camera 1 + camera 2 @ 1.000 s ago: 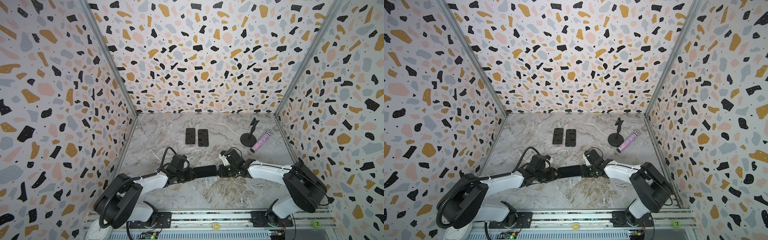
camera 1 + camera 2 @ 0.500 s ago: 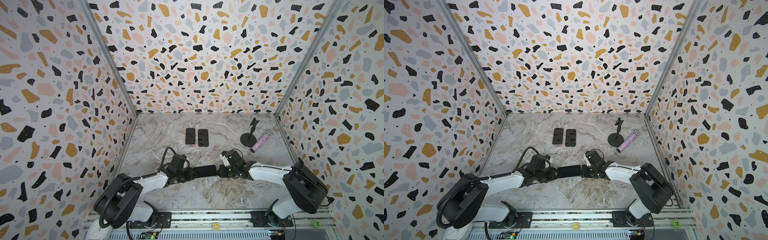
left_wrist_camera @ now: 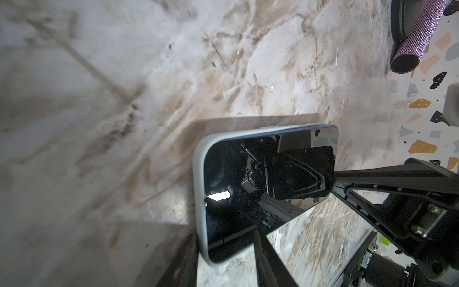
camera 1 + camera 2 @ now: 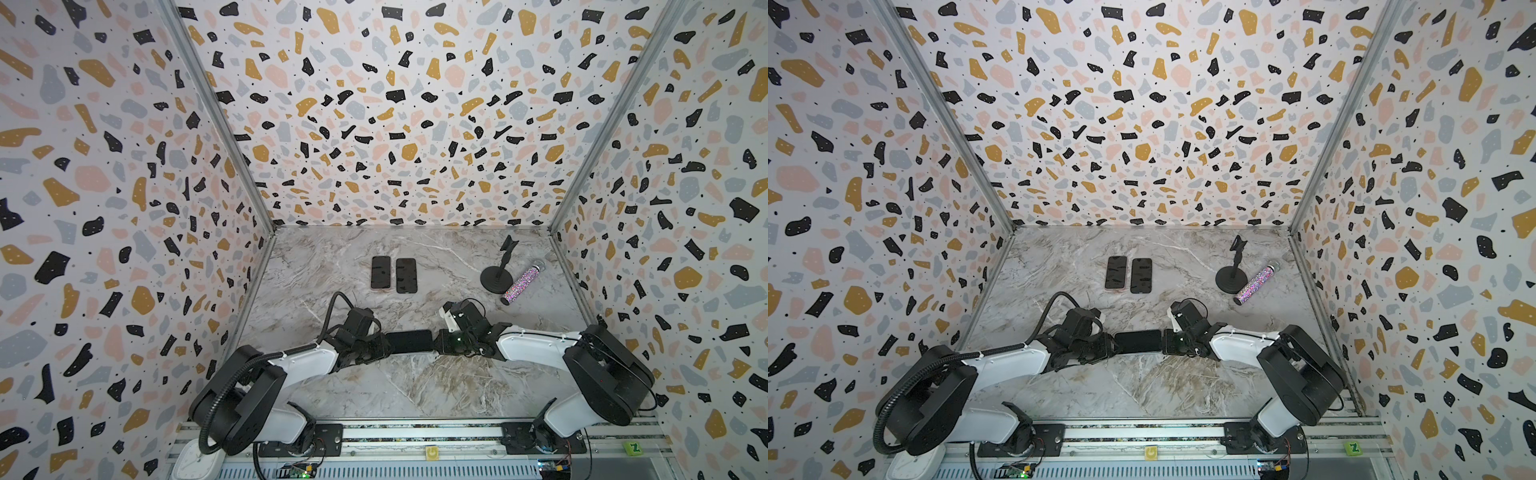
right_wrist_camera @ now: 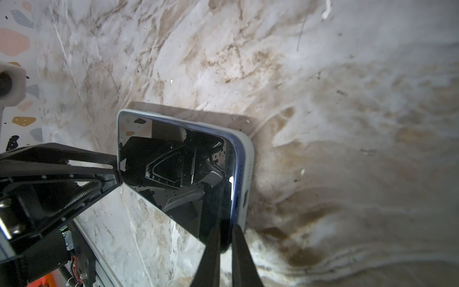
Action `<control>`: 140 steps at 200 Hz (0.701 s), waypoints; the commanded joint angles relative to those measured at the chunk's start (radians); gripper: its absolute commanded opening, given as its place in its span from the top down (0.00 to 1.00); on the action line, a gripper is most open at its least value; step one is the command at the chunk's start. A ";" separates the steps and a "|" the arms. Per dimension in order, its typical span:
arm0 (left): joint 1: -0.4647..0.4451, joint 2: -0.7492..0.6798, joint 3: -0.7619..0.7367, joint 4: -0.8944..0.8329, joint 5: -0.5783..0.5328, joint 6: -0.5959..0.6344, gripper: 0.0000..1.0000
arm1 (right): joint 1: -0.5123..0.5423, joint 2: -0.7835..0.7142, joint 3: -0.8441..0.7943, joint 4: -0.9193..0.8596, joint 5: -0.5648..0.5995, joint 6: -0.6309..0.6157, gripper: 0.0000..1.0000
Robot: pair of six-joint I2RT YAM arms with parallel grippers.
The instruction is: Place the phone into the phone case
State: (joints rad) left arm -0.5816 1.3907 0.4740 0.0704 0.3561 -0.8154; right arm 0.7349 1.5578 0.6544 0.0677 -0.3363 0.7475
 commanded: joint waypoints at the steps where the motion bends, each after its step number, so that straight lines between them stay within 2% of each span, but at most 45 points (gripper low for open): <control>1: -0.057 0.044 0.017 0.105 0.086 -0.006 0.60 | 0.090 0.093 -0.017 0.059 -0.220 0.002 0.91; 102: -0.106 0.064 0.026 0.144 0.082 -0.041 0.62 | 0.167 0.151 -0.010 0.098 -0.234 0.037 0.93; 140: -0.086 0.047 0.019 0.096 0.069 -0.008 0.63 | 0.140 0.068 0.030 -0.042 -0.159 -0.018 0.93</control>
State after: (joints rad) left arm -0.6262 1.4216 0.4908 0.1341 0.2356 -0.8341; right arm 0.8310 1.6203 0.6609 0.1204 -0.4049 0.7837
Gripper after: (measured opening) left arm 0.373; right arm 0.071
